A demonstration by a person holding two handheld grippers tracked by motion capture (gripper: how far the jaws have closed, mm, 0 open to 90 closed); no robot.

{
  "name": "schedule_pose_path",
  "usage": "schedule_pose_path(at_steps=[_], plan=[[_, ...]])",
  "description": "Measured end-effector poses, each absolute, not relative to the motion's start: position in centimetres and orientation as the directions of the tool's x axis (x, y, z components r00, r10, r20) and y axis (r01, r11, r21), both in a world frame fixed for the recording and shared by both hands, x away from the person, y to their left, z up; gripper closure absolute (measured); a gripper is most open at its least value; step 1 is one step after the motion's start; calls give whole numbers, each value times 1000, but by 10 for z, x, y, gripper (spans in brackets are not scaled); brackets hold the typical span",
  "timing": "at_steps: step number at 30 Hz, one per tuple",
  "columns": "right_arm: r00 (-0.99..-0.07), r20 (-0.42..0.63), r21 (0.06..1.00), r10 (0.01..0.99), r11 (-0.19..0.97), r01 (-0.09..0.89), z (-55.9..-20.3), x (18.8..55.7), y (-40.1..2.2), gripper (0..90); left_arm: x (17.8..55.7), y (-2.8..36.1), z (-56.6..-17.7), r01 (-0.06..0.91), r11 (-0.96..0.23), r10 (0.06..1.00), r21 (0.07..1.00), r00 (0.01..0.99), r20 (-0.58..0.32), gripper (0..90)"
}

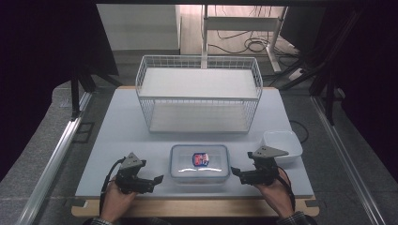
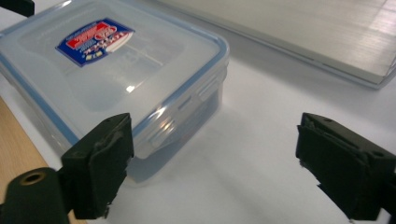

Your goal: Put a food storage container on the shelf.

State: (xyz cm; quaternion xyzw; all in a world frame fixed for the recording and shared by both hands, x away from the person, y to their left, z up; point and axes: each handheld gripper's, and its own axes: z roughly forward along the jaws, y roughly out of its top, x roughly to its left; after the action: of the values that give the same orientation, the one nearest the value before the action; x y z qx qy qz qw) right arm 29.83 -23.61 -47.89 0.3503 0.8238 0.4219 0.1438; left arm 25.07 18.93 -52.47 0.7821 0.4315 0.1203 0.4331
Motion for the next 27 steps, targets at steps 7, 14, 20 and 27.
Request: schedule_pose_path(at_steps=[7,14,20,27], plan=[[-726,67,805,684,393,445,-476,298,-233,64,252,187,-522,545,-273,779,793,609,-150,55],[-747,55,799,662,419,431,-478,300,-224,44,255,182,-513,556,-252,779,792,602,-175,61],[-741,43,806,670,415,422,-475,302,-215,35,262,181,-503,550,-233,769,802,609,-195,60],[-750,68,801,658,412,434,-471,305,-203,13,271,175,-496,554,-236,730,799,643,-230,43]])
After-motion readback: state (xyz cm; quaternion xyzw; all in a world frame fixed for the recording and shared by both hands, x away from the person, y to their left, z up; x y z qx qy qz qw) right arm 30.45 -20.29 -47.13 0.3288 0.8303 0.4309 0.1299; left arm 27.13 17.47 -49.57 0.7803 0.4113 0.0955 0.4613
